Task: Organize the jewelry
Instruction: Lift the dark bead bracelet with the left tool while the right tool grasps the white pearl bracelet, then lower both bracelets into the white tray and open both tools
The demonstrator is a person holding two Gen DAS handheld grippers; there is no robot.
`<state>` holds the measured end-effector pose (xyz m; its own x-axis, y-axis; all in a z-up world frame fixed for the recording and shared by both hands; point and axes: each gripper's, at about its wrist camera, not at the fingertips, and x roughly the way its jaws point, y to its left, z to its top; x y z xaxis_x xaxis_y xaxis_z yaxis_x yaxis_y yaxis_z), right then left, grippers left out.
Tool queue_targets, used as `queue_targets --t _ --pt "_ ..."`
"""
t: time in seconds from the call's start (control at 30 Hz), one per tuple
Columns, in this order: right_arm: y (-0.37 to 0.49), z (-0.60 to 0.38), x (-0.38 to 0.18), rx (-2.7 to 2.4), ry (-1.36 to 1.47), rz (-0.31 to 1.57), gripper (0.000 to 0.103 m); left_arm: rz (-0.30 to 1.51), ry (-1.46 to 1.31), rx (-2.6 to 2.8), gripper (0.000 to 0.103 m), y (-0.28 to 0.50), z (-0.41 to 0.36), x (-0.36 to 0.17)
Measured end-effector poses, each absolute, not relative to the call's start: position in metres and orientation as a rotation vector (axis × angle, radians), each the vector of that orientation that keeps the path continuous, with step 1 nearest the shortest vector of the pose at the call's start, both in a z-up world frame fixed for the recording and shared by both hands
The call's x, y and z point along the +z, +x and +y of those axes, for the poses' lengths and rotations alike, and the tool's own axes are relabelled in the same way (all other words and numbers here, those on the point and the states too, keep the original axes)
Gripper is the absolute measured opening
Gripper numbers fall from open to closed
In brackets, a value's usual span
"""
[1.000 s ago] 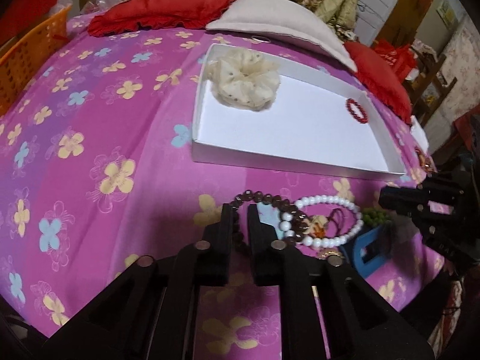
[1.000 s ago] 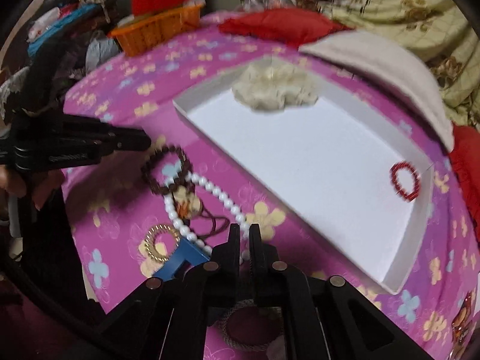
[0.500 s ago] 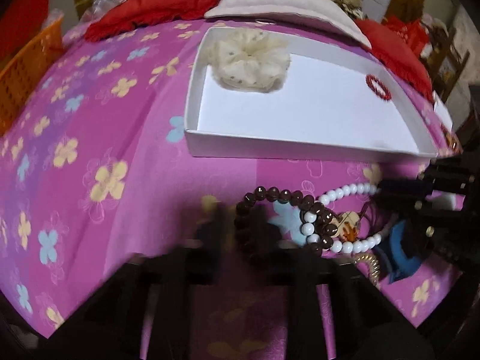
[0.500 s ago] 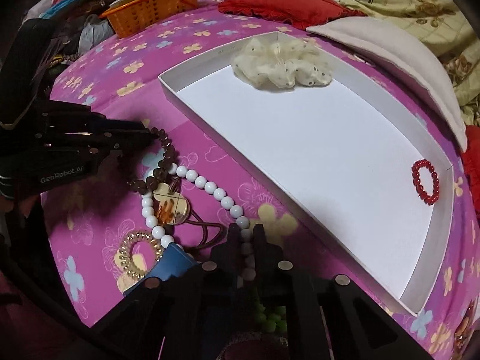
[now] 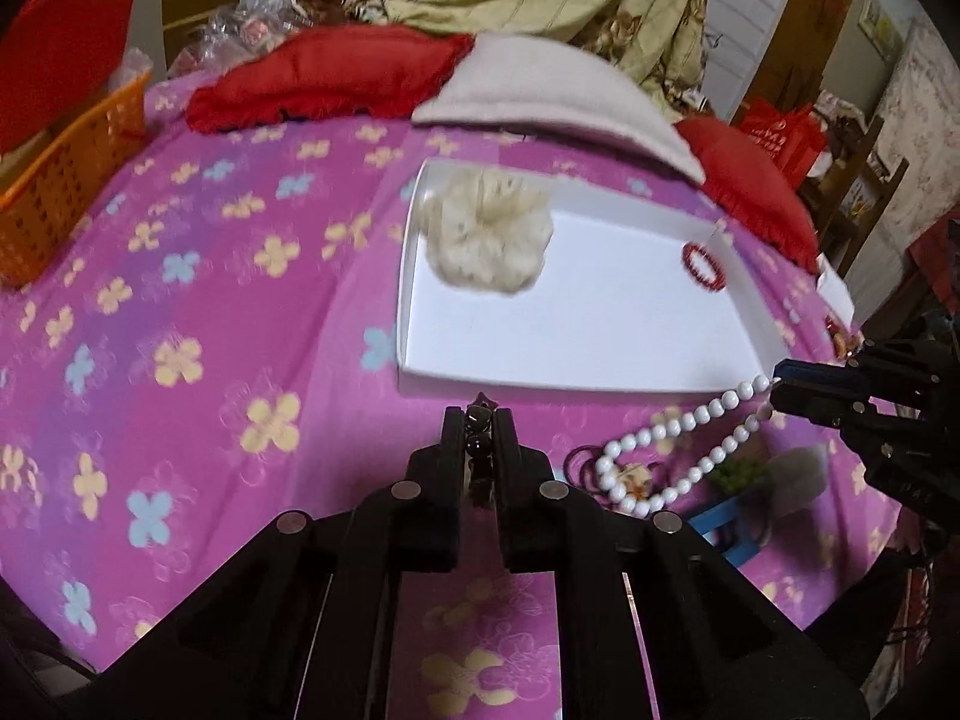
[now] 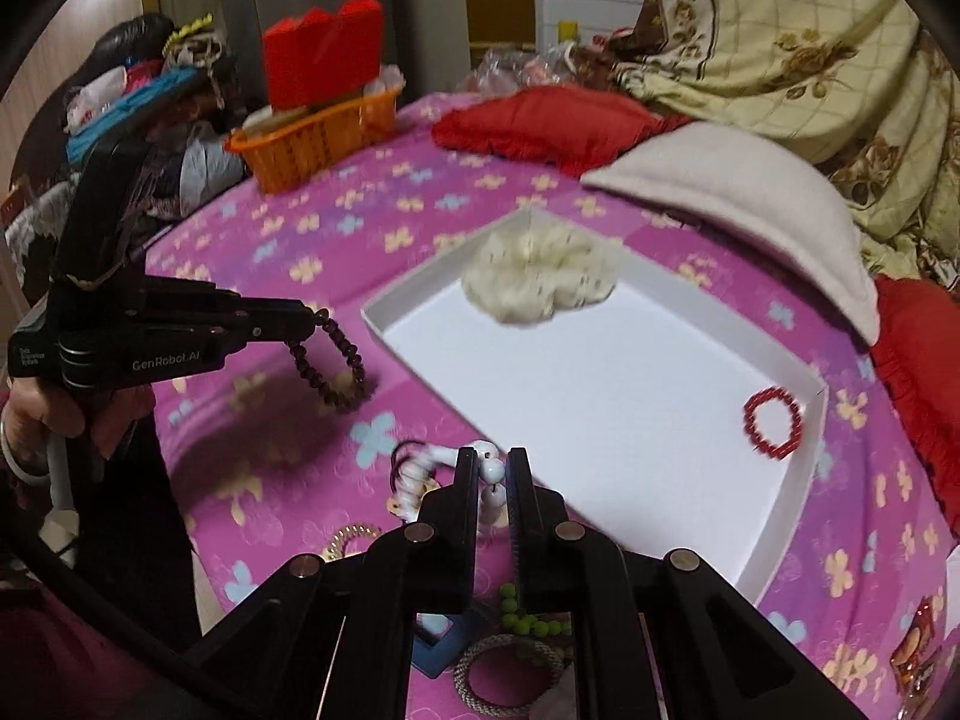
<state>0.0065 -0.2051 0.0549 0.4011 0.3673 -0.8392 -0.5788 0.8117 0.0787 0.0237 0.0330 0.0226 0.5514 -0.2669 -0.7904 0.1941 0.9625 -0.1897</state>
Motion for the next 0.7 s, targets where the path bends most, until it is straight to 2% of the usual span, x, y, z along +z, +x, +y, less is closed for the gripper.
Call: queue_targets --t 0.3,0.7 --pt "0.013 -0.227 0.095 0.547 -0.234 0.916 0.008 0.871 -0.06 -0.247 0.007 0.026 0.038 0.062" --pt "0.027 -0.244 0.09 0.486 -0.238 0.94 0.008 0.85 0.024 -0.222 0.007 0.044 0.017 0.067"
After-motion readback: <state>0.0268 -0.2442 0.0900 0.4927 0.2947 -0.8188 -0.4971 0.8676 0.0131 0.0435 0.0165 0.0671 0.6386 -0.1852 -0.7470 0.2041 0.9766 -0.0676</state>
